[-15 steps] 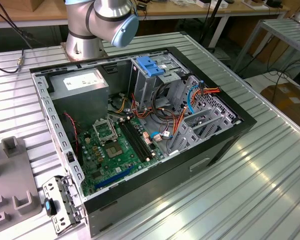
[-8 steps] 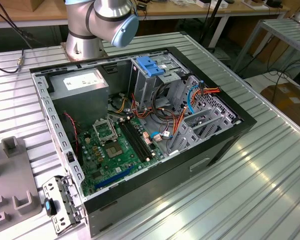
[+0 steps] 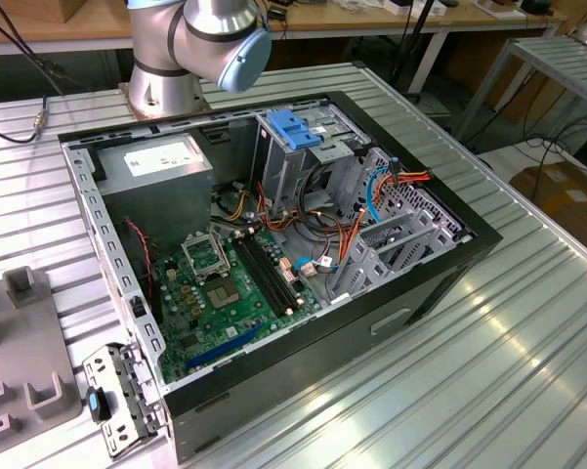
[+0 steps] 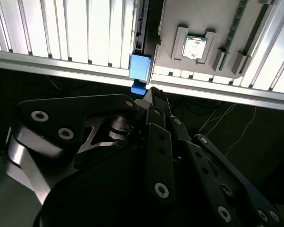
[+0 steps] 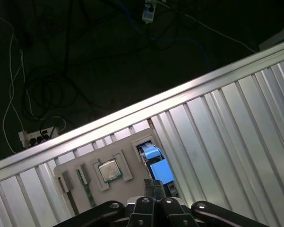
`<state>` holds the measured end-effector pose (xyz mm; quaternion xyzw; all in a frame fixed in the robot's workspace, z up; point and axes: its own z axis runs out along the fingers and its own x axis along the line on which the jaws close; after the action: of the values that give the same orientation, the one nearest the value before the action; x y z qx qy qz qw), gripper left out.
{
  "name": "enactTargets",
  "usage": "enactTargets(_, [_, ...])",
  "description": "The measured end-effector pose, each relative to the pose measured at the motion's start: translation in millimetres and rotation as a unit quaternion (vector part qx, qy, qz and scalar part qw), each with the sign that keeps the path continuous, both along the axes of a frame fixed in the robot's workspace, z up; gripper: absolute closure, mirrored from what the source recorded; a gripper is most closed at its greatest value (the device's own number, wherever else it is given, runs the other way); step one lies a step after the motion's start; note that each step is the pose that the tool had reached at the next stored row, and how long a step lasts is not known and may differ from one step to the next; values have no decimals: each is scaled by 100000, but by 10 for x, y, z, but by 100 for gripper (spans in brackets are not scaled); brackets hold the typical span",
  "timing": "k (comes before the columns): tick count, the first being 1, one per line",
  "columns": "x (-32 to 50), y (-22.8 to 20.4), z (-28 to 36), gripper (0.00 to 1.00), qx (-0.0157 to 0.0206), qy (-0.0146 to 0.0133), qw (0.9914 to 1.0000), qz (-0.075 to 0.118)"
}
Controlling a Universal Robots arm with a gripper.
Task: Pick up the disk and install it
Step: 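Pick up the disk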
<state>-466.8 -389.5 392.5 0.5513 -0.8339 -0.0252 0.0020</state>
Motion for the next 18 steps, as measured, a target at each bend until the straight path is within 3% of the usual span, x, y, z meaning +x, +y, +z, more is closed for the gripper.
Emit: enactTargets(18, [0,0,0,89,0,1,99996,875])
